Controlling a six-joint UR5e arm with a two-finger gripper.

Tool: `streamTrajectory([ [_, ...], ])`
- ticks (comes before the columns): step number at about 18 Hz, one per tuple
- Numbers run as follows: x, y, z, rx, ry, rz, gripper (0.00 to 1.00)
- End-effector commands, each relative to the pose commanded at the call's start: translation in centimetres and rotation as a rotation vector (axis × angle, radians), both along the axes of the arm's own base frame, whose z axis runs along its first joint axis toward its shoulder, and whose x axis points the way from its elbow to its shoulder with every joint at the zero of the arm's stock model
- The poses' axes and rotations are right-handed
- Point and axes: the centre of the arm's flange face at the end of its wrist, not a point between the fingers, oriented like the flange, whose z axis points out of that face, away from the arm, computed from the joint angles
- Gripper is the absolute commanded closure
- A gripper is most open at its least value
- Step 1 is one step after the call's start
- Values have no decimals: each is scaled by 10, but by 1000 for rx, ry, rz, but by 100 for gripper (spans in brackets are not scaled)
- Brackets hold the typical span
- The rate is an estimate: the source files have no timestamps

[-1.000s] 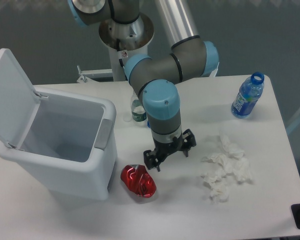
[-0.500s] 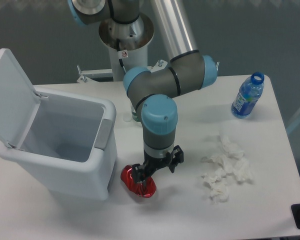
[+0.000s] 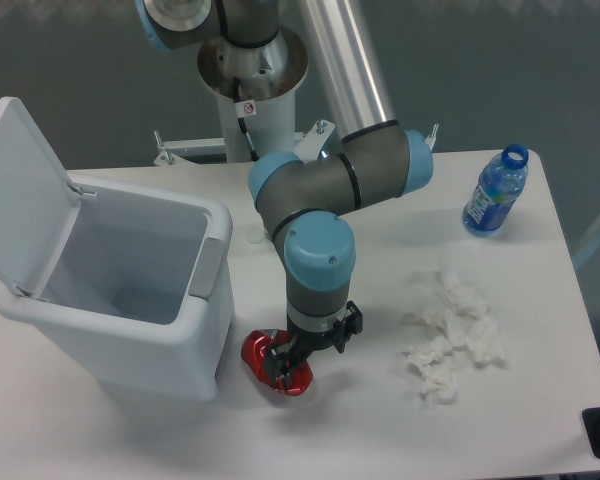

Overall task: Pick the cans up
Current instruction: 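Close the gripper on the red can and adjust the grip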

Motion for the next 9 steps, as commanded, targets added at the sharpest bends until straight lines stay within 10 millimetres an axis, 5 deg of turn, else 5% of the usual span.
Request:
streamTrajectory([
  [9,-12,10,-7,8,-6,71,0],
])
